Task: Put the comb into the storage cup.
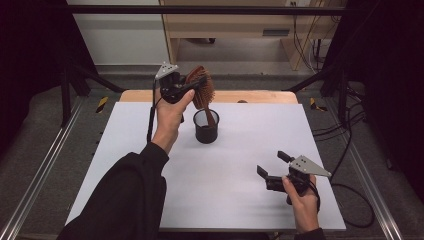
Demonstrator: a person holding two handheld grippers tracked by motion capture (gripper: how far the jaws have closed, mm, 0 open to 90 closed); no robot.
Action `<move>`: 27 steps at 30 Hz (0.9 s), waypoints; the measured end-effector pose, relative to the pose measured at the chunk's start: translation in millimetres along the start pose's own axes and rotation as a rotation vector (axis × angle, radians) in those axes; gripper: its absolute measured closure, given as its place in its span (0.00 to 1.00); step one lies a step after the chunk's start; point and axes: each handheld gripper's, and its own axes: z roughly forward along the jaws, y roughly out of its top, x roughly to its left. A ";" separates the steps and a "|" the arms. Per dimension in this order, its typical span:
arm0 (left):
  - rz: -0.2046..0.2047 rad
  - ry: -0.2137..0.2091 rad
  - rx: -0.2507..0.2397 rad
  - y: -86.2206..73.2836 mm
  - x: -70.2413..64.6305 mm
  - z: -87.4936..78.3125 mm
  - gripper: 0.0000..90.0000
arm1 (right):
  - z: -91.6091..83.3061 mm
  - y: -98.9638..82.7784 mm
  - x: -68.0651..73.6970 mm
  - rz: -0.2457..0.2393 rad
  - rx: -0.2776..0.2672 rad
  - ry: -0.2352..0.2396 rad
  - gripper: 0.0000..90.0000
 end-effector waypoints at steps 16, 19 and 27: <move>-0.023 -0.004 0.024 -17.2 5.8 7.6 0.58 | 0.3 -0.7 -0.8 0.005 0.005 0.000 0.06; -0.024 -0.003 0.027 -19.5 6.2 7.3 0.58 | 0.6 -0.7 -0.7 0.003 0.006 0.000 0.06; -0.021 0.003 0.041 -24.0 9.2 7.8 0.58 | 0.9 -0.8 -0.4 0.003 0.008 0.004 0.06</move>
